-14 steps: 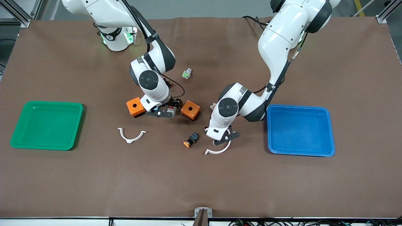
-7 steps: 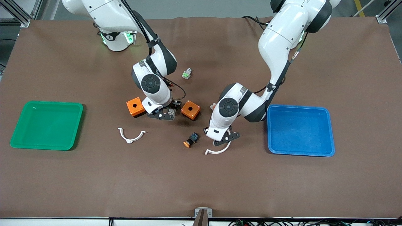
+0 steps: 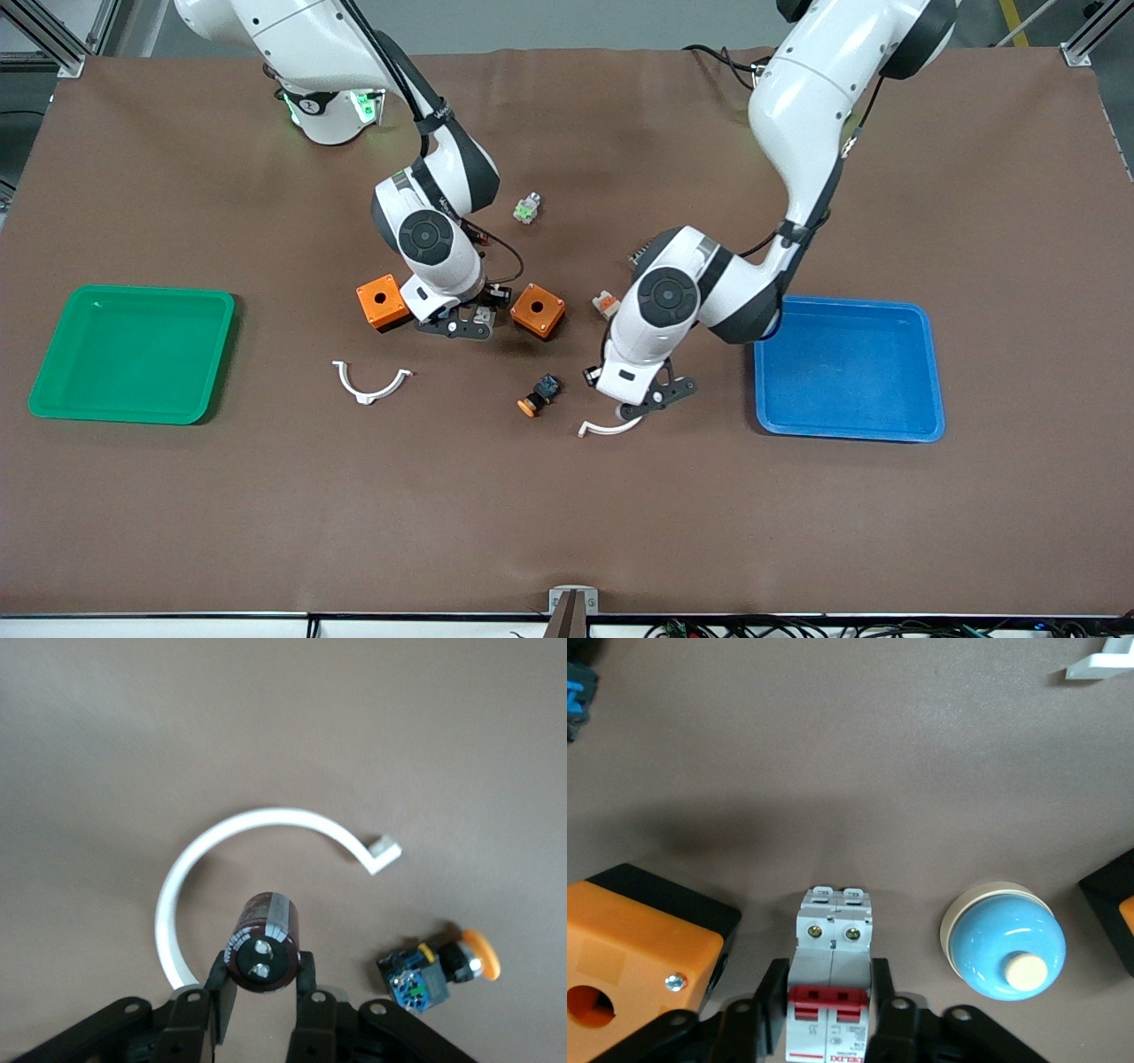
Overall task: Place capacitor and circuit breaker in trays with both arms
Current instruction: 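Carry the capacitor to the blue tray while the right gripper carries the breaker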
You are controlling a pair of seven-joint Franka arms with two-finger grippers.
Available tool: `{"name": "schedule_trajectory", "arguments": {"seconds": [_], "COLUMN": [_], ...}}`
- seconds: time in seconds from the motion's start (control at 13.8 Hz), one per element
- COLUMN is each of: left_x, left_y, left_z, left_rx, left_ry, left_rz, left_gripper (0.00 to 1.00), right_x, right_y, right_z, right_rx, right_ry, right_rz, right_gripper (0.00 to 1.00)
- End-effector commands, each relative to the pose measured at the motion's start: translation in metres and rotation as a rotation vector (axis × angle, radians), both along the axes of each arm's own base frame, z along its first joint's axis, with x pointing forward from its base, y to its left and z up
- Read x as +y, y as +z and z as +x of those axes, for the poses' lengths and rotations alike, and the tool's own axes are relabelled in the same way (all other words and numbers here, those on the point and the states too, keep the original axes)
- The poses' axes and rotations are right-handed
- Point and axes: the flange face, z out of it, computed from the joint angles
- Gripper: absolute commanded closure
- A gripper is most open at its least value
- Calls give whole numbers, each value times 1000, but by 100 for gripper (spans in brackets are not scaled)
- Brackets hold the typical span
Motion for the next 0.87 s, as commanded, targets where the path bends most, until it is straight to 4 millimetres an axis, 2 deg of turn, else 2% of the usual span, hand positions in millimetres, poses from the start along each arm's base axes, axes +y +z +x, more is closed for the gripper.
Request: {"name": "schedule_trajectory", "arguments": {"seconds": [0.0,0.22,0.36,0.43,0.51,0.65,0.8], "left_x": [47,108,162,183,205,263,311], "left_y": [35,56,63,62,58,41,19], "left_z": [18,29,33,35,36,41,38], "left_rx": [-22,-28,-19,-13,-2,33,78], "left_ry": [43,18,12,-2,-4,-11,-8], "left_rz": [32,53,72,78,87,98,107], "left_gripper": [83,83,83,82,82,82,82], "right_x": [2,2,3,4,2,-7,-36], "right_y": [0,1,11,24,48,97,148], "right_z": [1,1,2,4,10,25,51], "right_rx": [7,9,4,-6,-16,17,54], "right_ry": [-18,-16,-14,-12,-13,-20,-59], "right_rz": [2,0,5,14,24,11,-6], "right_gripper": [83,88,87,87,87,86,86]}}
